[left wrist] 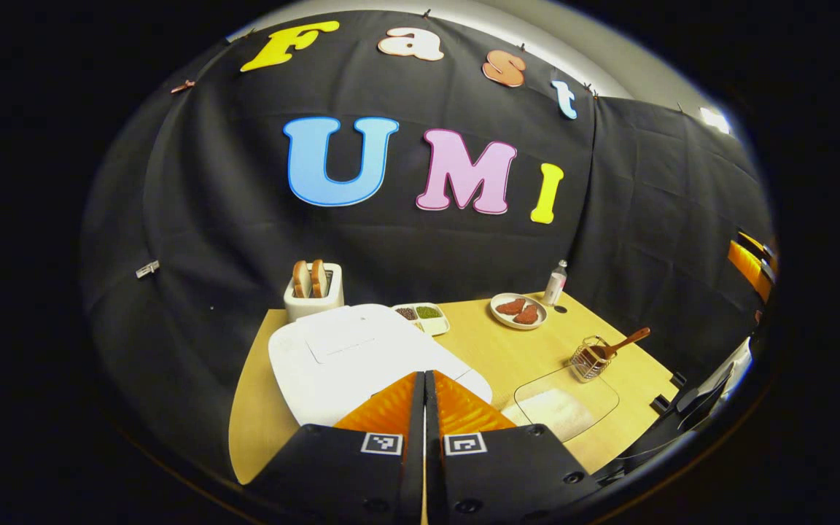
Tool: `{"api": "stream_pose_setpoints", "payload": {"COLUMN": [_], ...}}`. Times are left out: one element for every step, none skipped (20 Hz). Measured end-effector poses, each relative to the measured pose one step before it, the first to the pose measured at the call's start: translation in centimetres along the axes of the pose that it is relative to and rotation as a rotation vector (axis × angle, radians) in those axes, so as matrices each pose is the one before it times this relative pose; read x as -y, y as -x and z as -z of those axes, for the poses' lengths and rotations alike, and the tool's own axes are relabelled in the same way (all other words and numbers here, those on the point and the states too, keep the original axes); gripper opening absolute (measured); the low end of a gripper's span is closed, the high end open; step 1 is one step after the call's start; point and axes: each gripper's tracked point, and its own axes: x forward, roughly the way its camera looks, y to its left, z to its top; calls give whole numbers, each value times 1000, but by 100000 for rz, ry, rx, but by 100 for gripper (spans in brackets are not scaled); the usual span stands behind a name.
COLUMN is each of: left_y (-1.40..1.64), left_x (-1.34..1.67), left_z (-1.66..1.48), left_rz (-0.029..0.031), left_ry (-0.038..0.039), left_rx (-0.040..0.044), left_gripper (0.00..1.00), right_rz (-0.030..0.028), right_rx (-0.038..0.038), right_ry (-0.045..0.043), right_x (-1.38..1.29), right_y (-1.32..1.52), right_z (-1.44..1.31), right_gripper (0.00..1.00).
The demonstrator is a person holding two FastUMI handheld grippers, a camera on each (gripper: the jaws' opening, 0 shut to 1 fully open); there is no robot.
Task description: Close the left gripper, press the button to open the rice cooker; take a wooden spoon from the chopstick holder with the right hand, scoop a spoonful of rice and pour it into the rice cooker, then put the wooden spoon back into the chopstick holder.
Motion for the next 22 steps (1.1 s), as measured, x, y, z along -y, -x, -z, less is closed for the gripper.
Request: {"api": "stream_pose_setpoints", "payload": {"left_y": [-575, -542, -577, -500, -482, -484, -322, -379, -388, -365, -517, -596, -353, -181, -245, -280, -281, -254, -255, -50, 63, -162], "left_x": [-176, -349, -477, -411, -363, -208, -155, 37, 28, -280, -477, -381, -128, 103, -68, -122, 25, -144, -129, -7, 31, 38], "left_z": [399, 558, 300, 401, 224, 322, 93, -123, 230, 208, 298, -4, -67, 245, 158, 218, 148, 524, 532, 368, -265, 165], "left_rz": [676, -75, -571, -337, -313, -42, 375, 1234, 774, -217, -543, -689, 93, 485, 123, 51, 194, -327, -385, -16, 82, 283], "left_ry": [-274, -355, -505, 59, 600, 1061, 1319, 1093, 767, 197, 114, 229, 600, 599, 205, 378, 511, 442, 341, 497, 489, 479], "left_rx": [-1270, -1591, -801, -1027, -830, -922, -570, 82, -703, -1133, -1177, -363, -158, -674, -614, -462, -625, -1378, -1490, -734, 1131, -497], "left_gripper": [7, 7, 7, 7, 7, 7, 7, 7, 7, 7, 7, 7, 7, 7, 7, 7, 7, 7, 7, 7, 8, 7], "right_rz": [740, 527, 162, 151, 163, 307, 264, 183, 230, 210, 197, 295, 250, 416, 250, 297, 304, 505, 381, 373, 281, 113], "right_rx": [-54, 58, 234, 389, 218, -193, -318, -380, -482, -437, -320, -293, -203, -258, -256, -192, -108, -136, -280, -350, -303, -266], "right_ry": [-168, -70, 277, 705, 863, 506, -145, -471, -121, 359, 515, 440, 184, 20, -32, 44, 130, 80, -194, -338, -209, 128], "right_x": [112, 69, -6, 69, 184, 125, 144, 66, 80, 96, 84, 88, 78, 110, 93, 71, 160, 154, 152, 125, 89, 62], "right_y": [172, 235, 234, 165, 130, 136, 6, 75, -53, 64, 39, 89, 71, 67, 95, 90, 3, -33, 44, 40, -40, 39], "right_z": [36, 7, -204, -151, -40, 58, 139, 79, 135, 136, 211, 72, 125, 152, 100, 81, 64, 72, 198, 169, 28, 103], "right_gripper": [97, 98, 97, 97, 98, 98, 98, 98, 98, 98, 97, 98, 98, 97, 98, 97, 98, 98, 97, 97, 98, 97]}}
